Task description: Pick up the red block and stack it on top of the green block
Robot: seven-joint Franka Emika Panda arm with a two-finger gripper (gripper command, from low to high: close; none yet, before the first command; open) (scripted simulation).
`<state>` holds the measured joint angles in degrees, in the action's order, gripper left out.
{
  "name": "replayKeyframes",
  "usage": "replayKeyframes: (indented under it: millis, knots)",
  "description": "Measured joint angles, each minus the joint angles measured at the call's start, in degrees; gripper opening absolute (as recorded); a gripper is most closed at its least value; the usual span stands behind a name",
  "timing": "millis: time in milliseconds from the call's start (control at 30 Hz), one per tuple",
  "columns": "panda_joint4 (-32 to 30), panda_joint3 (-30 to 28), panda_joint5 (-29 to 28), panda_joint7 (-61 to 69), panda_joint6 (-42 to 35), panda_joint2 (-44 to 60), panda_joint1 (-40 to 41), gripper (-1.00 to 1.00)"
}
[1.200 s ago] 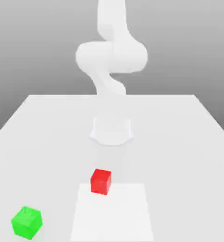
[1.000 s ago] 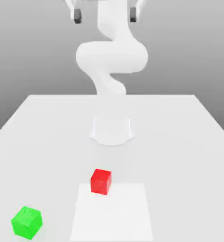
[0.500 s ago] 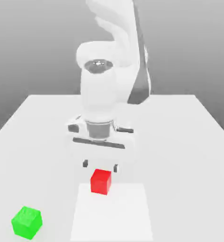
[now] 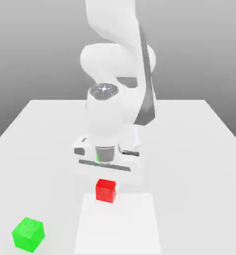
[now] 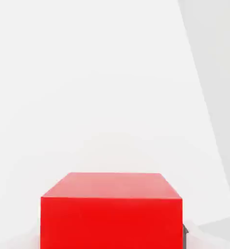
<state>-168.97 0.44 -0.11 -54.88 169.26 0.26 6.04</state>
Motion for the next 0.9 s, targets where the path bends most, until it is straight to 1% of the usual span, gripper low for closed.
replayKeyframes:
  millis: [100,167,367,633,700,767,800,900]
  knots:
    - [-0.85,-0.14,0.15,0.11,-5.32,-6.17,-0.16,-1.00]
    - [1.59,-0.79,-0.02,-0.88,-7.84,-6.25,0.79,-1.00]
    - [13.47,-4.30,0.17,-4.71,-13.81,-0.34,5.21,-1.00]
    - [30.03,-7.50,2.27,-8.69,-21.42,8.66,10.74,-1.00]
    - [31.68,-7.55,3.26,-8.49,-19.65,12.14,11.40,-1.00]
    - [32.25,-7.05,4.31,-7.86,-16.26,16.13,11.93,-1.00]
    - [32.40,-6.75,4.77,-7.55,-14.66,17.90,12.17,1.00]
    - [32.40,-6.75,4.77,-7.55,-14.66,17.90,12.17,1.00]
